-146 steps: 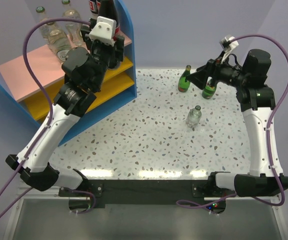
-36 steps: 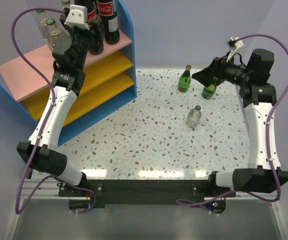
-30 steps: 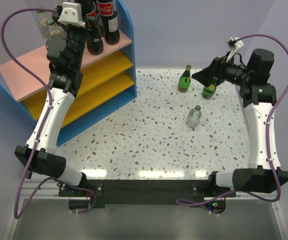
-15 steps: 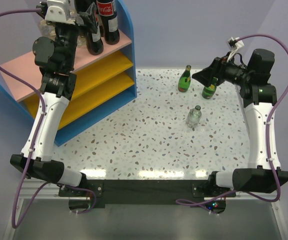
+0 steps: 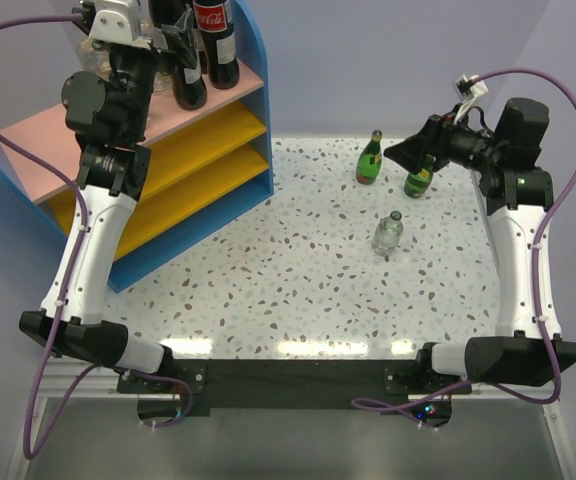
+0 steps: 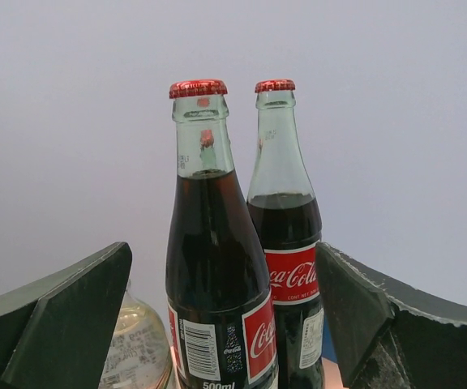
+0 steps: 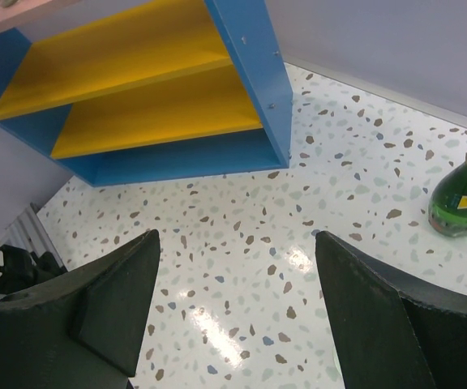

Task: Place and organize the beverage onto the shelf
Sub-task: Place the drink on the shelf.

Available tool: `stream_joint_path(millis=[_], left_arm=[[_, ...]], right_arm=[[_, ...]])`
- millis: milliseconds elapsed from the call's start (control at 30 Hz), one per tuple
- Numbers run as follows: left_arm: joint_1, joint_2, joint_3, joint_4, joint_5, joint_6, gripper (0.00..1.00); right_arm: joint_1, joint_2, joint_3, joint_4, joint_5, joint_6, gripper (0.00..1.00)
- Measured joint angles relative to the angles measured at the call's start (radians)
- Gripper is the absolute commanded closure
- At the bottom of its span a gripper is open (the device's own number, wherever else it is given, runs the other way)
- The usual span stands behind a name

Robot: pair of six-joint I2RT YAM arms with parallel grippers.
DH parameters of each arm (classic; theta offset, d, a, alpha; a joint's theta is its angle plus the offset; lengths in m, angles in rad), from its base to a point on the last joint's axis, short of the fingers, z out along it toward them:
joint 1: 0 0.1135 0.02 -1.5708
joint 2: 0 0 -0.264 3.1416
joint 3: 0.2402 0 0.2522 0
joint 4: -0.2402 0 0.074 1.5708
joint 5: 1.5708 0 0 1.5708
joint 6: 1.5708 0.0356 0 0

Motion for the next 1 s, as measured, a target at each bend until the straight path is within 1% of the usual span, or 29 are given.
stream_joint_path(millis=[367,633,733,900,1000], left_arm=[[0.000,-0.033,0.045,-0.028,0.005,-0.002,0.00],[0.000,-0.065,0.080,-0.100,0.036,-0.040,0.02],[0.000,-0.084,0.080,-0.139,0.053,-0.056,0.05],[0.000,-0.128,0.080,-0.221,0.085,-0.082,0.14],[0.000,-0.156,0.078,-0.271,0.100,-0.097,0.22]], right_arm=[[0.000,0.000,0.000,0.006,-0.002,0.003,0.19],[0.000,0.000,-0.003,0.006,-0.003,0.004,0.19],[0.000,0.000,-0.007,0.007,-0.003,0.004,0.19],[0.000,0.000,-0.013,0.010,-0.004,0.005,0.19],[0.000,0.000,-0.015,0.013,-0.005,0.009,0.19]])
